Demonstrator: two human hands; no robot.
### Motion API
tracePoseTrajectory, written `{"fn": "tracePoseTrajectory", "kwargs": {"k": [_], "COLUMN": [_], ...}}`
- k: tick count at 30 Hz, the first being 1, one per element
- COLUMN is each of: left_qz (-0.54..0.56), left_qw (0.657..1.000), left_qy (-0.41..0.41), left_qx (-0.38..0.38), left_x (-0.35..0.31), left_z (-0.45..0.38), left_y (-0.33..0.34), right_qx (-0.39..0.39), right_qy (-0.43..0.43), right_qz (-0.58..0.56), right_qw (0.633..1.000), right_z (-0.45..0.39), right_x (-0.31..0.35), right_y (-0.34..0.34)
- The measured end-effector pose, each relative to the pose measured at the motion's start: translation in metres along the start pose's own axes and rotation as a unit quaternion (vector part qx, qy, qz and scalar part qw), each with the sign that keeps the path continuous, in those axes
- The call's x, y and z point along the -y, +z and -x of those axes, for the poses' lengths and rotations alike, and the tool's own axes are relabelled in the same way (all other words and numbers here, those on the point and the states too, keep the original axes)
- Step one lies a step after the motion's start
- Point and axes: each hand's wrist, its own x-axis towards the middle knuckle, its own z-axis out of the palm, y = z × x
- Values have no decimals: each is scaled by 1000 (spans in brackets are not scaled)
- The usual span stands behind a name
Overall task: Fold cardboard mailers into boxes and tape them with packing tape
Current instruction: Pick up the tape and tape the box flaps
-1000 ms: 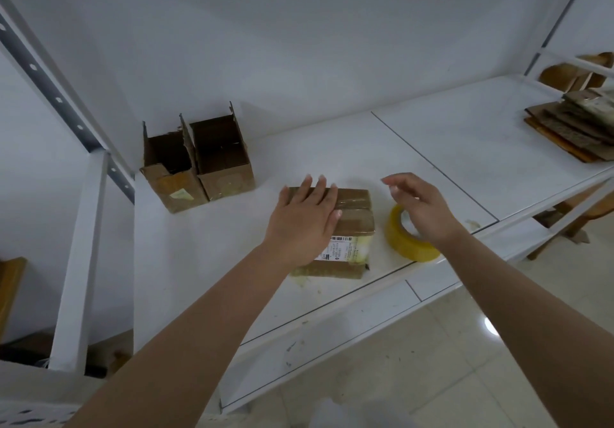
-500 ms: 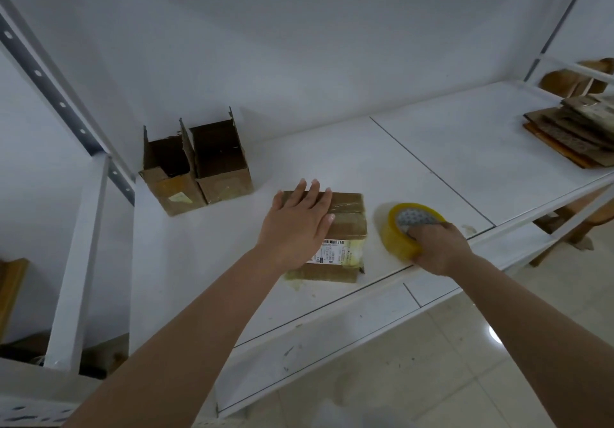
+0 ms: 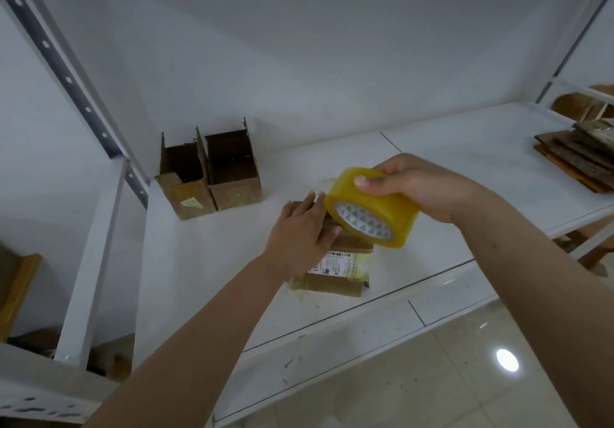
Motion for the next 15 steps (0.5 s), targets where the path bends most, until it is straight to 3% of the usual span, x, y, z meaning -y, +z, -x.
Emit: {"fn": "tracePoseTrajectory", "kwargs": {"k": [4, 7, 11, 15], "left_qz": [139, 333, 470, 532], "left_qw": [990, 942, 879, 836], "left_qy": [-21, -26, -45, -129], "left_qx": [-17, -42, -74, -35], "left_x": [-1, -1, -7, -14], "left_z": [3, 12, 24, 23], "left_y": [-6, -17, -29, -43], "right_qx": [14, 31, 42, 65], "right_qy": [15, 20, 14, 4], "right_qz": [30, 47, 43, 39], "right_qw": [999, 998, 998, 997], "right_z": [-10, -15, -19, -20], "right_x": [2, 2, 2, 5], "right_y": [8, 10, 14, 17]}}
